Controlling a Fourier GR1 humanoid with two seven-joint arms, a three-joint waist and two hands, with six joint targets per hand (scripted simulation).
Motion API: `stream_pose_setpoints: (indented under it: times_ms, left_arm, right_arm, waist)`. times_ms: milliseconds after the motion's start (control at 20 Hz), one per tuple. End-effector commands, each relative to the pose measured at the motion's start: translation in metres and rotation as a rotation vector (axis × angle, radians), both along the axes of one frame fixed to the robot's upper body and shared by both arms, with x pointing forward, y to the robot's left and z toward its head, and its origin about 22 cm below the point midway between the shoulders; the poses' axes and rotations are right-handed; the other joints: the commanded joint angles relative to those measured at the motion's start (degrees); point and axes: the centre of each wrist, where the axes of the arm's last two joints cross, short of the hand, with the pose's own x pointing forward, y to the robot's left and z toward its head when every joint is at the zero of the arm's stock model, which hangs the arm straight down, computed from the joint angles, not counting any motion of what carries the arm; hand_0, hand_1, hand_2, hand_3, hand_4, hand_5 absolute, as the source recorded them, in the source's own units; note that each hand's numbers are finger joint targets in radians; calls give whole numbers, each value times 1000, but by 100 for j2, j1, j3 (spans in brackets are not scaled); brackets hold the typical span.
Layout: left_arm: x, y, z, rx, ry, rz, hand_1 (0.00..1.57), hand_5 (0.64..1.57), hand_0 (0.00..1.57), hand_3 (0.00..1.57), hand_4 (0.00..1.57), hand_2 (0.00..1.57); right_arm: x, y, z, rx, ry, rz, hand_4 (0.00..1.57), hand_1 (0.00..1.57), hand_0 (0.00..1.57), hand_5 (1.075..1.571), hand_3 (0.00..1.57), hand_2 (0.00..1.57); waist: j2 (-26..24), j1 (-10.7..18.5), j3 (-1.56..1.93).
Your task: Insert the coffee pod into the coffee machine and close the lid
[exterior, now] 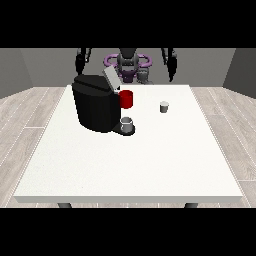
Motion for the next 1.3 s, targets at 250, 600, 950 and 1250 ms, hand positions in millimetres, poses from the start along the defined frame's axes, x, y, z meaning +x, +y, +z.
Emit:
stream_pose_setpoints:
  times_ms: [250,600,950,1250]
  left_arm:
    - [-19,7,-16,-83,-145,-87,0,1571,0,0,282,0]
    - [-10,7,-6,125,-144,-120,0,1571,0,0,213,0]
    - [44,67,28,199,-50,-33,0,1571,0,0,0,0]
    - [74,81,34,279,-27,-28,0,1571,0,0,0,0]
  right_arm:
    - [-6,-2,-14,51,92,-47,128,0,0,1571,0,0]
    - [-1,-2,-16,142,-77,-219,217,0,0,1571,0,0]
    - [3,11,-2,152,-124,-114,134,0,0,1571,0,0]
    - [17,30,18,152,-171,-82,233,0,0,1571,0,0]
  waist:
    - [-260,262,129]
    - [-210,86,132]
    - [243,-477,131]
    - [640,-696,130]
